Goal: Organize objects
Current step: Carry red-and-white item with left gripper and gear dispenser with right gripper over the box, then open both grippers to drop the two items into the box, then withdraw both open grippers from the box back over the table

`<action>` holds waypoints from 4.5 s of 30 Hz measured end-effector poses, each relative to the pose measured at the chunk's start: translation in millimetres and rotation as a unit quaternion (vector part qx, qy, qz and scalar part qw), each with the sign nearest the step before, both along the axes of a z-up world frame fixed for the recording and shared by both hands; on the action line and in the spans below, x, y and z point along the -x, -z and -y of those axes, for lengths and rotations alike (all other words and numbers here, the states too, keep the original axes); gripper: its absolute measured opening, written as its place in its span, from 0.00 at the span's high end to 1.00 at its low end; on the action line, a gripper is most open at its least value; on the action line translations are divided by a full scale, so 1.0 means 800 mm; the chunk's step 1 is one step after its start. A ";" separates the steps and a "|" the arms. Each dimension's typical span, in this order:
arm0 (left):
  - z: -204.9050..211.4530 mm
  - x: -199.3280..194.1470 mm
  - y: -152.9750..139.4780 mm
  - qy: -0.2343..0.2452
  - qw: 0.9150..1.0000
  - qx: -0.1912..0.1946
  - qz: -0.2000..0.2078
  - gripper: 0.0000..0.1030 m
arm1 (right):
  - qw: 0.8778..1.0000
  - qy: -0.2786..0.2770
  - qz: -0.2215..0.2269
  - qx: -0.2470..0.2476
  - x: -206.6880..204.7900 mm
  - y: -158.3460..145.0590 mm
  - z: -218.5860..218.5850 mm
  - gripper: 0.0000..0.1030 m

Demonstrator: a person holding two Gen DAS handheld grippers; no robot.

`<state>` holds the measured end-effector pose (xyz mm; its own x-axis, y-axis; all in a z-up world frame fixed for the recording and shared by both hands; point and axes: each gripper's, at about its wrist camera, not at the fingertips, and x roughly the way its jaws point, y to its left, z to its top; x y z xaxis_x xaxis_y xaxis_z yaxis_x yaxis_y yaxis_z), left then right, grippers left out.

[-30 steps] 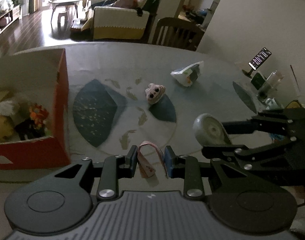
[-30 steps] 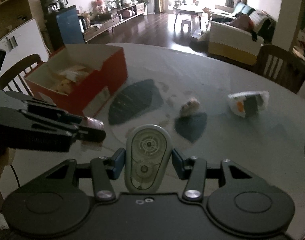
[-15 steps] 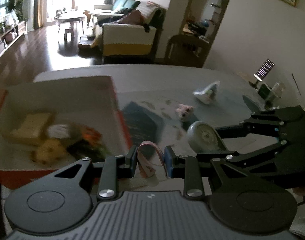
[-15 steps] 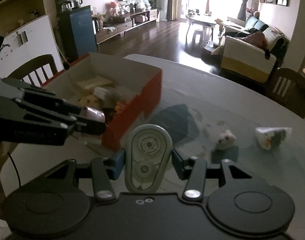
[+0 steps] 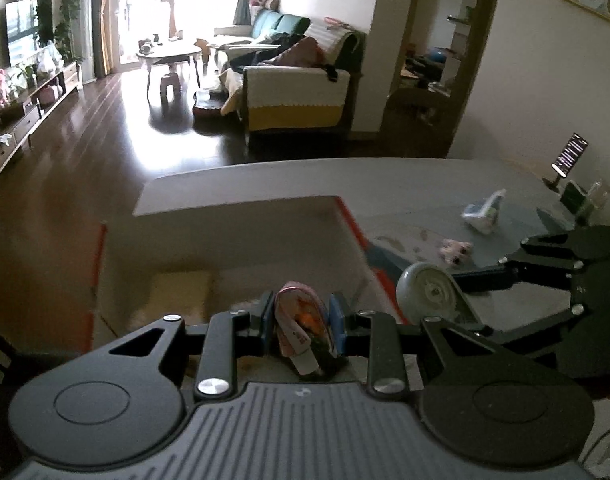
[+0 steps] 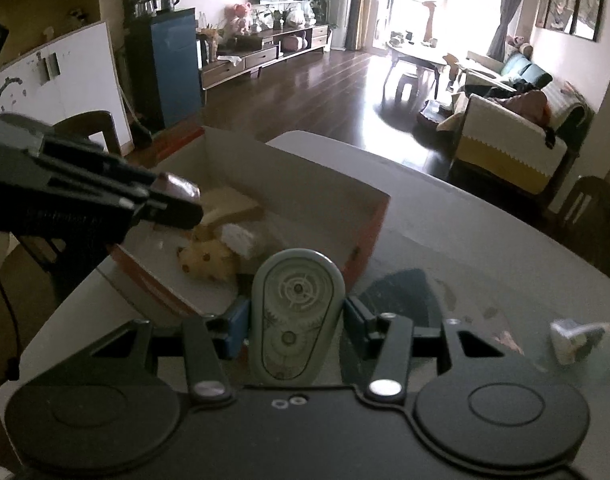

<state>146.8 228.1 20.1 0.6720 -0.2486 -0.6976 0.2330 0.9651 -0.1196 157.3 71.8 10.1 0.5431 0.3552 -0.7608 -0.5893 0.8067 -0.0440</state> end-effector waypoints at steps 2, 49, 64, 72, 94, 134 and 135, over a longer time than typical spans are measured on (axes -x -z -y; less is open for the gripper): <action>-0.010 -0.014 0.004 -0.003 1.000 -0.006 0.001 0.73 | 1.000 0.001 0.001 0.008 -0.008 0.005 -0.015 0.52; -0.024 -0.171 0.126 -0.019 0.992 -0.061 -0.110 0.44 | 0.996 0.015 -0.051 0.068 -0.064 0.089 -0.097 0.41; -0.042 -0.130 0.090 -0.049 0.995 -0.045 -0.077 0.28 | 0.999 0.025 -0.047 0.007 -0.040 0.043 -0.058 0.34; -0.050 -0.090 0.055 -0.066 0.996 -0.047 -0.042 0.28 | 0.999 0.010 -0.031 -0.028 -0.013 0.012 -0.033 0.29; 0.067 0.022 0.007 -0.087 0.996 0.008 0.010 0.18 | 0.996 -0.011 -0.029 -0.086 0.038 -0.032 0.127 0.21; 0.373 -0.074 0.102 -0.002 0.999 -0.046 -0.018 0.00 | 0.986 0.167 -0.025 -0.008 -0.076 0.038 0.438 0.20; 0.377 -0.081 0.105 -0.001 0.999 -0.049 -0.018 0.00 | 0.985 0.169 -0.024 -0.005 -0.084 0.039 0.438 0.20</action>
<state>211.5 -73.6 -63.8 0.6464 -0.1759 -0.7424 0.2275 0.9732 -0.0325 224.7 -278.3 -20.7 0.5953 0.1677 -0.7858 -0.2890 0.9572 -0.0147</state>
